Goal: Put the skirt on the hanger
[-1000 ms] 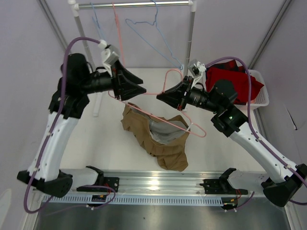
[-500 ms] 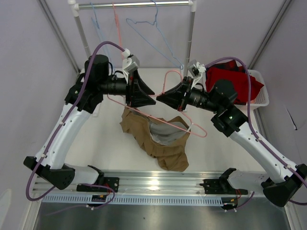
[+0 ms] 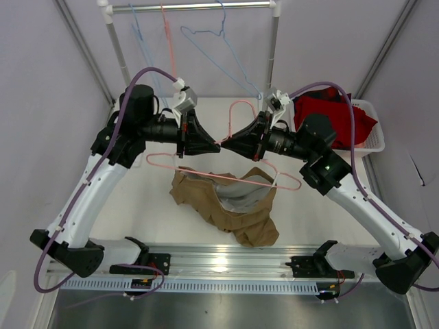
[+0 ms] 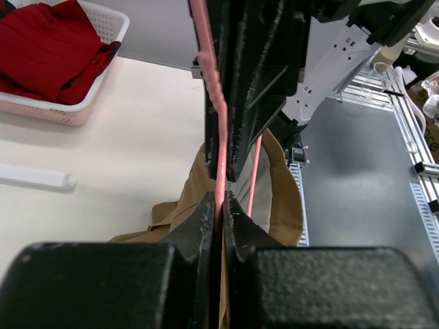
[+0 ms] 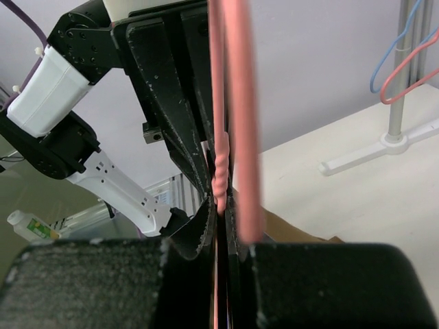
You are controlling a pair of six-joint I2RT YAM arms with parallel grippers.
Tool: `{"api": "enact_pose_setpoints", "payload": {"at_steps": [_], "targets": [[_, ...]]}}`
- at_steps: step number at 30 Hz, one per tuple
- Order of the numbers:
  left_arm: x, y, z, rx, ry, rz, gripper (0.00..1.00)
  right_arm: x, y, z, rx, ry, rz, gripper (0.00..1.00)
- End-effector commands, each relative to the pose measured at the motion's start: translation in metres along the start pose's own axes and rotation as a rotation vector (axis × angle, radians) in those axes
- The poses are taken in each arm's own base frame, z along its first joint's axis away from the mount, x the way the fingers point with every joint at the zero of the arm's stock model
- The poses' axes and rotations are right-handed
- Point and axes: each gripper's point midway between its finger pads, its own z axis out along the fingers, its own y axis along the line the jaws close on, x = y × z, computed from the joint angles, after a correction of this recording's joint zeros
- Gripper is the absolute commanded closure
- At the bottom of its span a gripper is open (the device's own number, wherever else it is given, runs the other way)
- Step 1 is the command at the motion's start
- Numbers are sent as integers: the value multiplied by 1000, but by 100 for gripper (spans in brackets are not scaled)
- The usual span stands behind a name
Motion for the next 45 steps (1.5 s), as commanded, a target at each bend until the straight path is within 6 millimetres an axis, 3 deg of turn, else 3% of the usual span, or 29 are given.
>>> {"api": "enact_pose_setpoints", "payload": {"at_steps": [1,9,14,22,31,38,45], "targets": [[-8,-27,-5,62,-31,61,97,-48,11,2,-13,-139,-95,100],[-22,-42,-15,17,-137,70,100,-40,0,3,29,-122,-99,100],[-26,-39,-16,-23,-169,58,100,-37,-4,3,45,-115,-101,100],[-31,-15,-19,-167,-200,15,100,-27,-23,-7,162,-96,-119,54],[-27,-1,-30,-293,-213,-6,100,-17,-39,-18,255,-87,-134,19],[-5,6,-42,-388,-199,-57,100,-28,-51,-36,383,-140,-152,8],[20,12,-71,-579,-235,-129,100,-36,-78,-48,555,-144,-112,3]]}}
